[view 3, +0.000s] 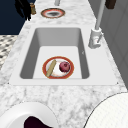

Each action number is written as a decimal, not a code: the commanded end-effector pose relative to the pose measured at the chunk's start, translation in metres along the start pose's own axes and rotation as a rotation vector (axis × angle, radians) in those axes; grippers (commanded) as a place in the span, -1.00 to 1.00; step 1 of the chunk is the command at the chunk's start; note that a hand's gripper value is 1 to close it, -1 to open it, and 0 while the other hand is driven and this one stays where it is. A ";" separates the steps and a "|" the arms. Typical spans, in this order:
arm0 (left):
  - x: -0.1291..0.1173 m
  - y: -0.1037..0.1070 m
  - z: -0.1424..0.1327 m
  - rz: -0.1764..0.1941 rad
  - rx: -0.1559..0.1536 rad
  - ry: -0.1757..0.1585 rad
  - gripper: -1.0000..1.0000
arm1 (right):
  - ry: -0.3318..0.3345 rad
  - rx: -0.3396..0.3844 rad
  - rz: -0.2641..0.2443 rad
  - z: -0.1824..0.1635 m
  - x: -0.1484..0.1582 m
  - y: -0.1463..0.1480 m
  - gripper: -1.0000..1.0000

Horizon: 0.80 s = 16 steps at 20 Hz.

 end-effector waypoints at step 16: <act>0.000 0.000 0.000 0.000 0.000 0.000 0.00 | -0.263 -0.144 0.101 -0.012 -0.152 -0.014 -1.00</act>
